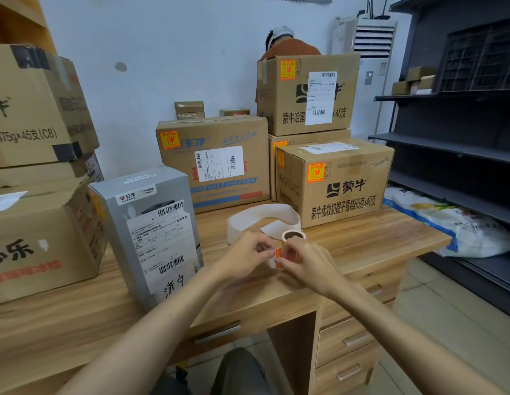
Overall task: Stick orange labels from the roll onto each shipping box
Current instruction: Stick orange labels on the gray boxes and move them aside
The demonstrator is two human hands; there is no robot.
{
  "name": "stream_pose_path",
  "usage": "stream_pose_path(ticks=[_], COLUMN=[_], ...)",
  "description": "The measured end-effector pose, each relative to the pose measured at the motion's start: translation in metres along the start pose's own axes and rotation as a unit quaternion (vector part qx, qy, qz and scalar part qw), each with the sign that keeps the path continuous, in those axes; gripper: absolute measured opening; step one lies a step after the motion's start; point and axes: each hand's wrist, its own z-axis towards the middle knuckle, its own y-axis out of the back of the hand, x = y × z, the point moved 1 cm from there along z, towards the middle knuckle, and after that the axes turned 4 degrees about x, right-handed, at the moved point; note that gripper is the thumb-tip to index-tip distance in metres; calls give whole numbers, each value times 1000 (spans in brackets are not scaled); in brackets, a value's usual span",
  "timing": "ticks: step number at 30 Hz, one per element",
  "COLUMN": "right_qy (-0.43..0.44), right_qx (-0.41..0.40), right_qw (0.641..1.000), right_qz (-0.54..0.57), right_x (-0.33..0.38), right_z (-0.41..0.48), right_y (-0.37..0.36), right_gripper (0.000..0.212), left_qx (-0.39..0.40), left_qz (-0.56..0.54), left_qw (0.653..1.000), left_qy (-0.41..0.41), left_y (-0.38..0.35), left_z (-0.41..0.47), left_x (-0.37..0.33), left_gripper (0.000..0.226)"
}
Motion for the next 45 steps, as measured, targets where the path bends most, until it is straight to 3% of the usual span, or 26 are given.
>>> stream_pose_path(ticks=[12, 25, 35, 45], right_qy=[-54, -68, -114, -138], right_qx=[-19, -39, -56, -52], right_qw=[998, 996, 975, 963], right_qz=[36, 37, 184, 224], right_x=[-1, -2, -16, -34], right_z=[2, -3, -4, -25], right_y=[1, 0, 1, 25], right_gripper=[25, 16, 3, 18], left_qx=[28, 7, -68, -69], left_qz=[-62, -29, -30, -11], left_qw=[998, 1000, 996, 995], left_qy=[-18, -11, 39, 71], left_y=[3, -1, -1, -1], left_z=[-6, -3, 0, -2], left_x=[-11, -6, -1, 0], left_gripper=[26, 21, 13, 14])
